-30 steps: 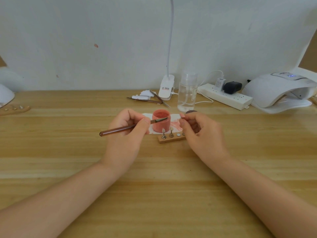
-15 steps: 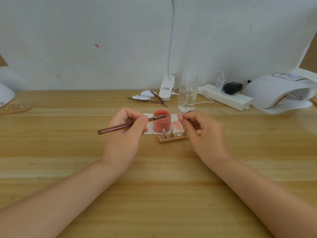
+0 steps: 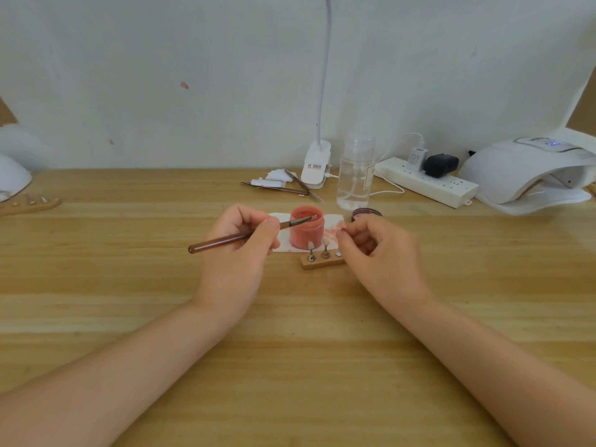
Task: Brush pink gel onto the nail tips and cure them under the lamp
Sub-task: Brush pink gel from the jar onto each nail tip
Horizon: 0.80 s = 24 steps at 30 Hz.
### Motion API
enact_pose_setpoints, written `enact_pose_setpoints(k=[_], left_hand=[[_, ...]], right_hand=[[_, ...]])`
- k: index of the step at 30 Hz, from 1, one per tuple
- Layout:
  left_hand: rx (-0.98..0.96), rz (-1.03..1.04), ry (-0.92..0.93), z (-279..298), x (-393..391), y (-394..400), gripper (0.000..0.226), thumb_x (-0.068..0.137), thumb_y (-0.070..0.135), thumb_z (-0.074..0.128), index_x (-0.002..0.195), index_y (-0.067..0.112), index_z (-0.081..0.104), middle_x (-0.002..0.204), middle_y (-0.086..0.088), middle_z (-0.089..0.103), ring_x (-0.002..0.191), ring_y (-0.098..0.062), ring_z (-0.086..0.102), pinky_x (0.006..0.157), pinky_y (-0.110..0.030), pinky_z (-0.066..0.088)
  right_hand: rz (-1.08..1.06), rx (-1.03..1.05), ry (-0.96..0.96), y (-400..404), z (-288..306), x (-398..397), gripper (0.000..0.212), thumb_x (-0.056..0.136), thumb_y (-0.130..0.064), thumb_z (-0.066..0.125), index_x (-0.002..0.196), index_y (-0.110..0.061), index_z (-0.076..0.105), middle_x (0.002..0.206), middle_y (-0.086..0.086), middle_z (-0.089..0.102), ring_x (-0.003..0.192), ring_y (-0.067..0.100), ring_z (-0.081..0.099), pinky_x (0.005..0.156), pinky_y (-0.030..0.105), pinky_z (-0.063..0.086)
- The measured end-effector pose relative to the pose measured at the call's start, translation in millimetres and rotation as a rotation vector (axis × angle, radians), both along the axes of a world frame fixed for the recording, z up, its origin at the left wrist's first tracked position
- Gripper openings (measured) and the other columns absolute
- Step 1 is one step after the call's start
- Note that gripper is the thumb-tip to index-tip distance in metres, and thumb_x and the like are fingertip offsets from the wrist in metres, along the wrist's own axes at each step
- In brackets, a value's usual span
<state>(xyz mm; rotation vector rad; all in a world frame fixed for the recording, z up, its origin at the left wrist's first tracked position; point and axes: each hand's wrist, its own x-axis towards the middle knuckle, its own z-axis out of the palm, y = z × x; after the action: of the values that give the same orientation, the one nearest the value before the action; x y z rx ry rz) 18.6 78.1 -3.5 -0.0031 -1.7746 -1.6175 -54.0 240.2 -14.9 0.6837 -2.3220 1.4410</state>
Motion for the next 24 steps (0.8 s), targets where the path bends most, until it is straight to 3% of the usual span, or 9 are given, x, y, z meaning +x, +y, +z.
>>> enact_pose_setpoints(k=[6,11,17,21,24], left_hand=[[0.068,0.003,-0.002,-0.6,-2.0,-0.2,0.008,0.076,0.020,0.058,0.072,0.014,0.055,0.055,0.008,0.059,0.052,-0.001,0.052,0.054,-0.013,0.043],[0.068,0.000,-0.006,-3.3,-2.5,-1.2,0.016,0.085,0.006,0.060,0.073,0.014,0.055,0.054,0.008,0.059,0.051,0.000,0.051,0.053,-0.012,0.042],[0.113,0.003,-0.024,-2.3,-4.4,-1.1,0.008,0.073,0.021,0.059,0.071,0.015,0.055,0.054,0.008,0.059,0.051,-0.001,0.051,0.052,-0.013,0.042],[0.112,0.004,-0.030,-3.0,-4.5,-2.0,0.008,0.076,0.019,0.060,0.072,0.015,0.055,0.054,0.008,0.059,0.051,-0.001,0.052,0.052,-0.012,0.043],[0.103,0.009,-0.026,-3.7,-5.3,-3.0,0.010,0.080,0.013,0.061,0.071,0.014,0.055,0.054,0.008,0.059,0.051,-0.002,0.051,0.052,-0.013,0.043]], right_hand=[[-0.065,0.172,-0.015,-0.5,-6.5,-7.4,0.018,0.086,-0.020,0.065,0.068,-0.020,0.064,0.046,-0.011,0.046,0.052,-0.001,0.050,0.053,0.007,0.036],[-0.093,0.297,-0.010,-0.3,-8.1,-10.9,0.020,0.087,-0.026,0.064,0.070,-0.018,0.071,0.042,-0.010,0.044,0.050,0.003,0.049,0.050,0.011,0.036],[-0.108,0.430,0.028,0.9,-5.3,-10.0,0.021,0.089,-0.037,0.059,0.086,-0.022,0.075,0.049,-0.008,0.054,0.056,0.011,0.055,0.055,0.024,0.043],[-0.153,0.625,0.114,1.9,-2.5,-8.9,0.030,0.093,-0.043,0.050,0.088,-0.023,0.072,0.055,-0.006,0.051,0.056,0.012,0.045,0.044,0.020,0.029],[-0.156,0.723,0.150,2.6,-0.2,-7.2,0.034,0.094,-0.044,0.045,0.088,-0.022,0.069,0.071,-0.001,0.061,0.066,0.019,0.053,0.045,0.025,0.030]])
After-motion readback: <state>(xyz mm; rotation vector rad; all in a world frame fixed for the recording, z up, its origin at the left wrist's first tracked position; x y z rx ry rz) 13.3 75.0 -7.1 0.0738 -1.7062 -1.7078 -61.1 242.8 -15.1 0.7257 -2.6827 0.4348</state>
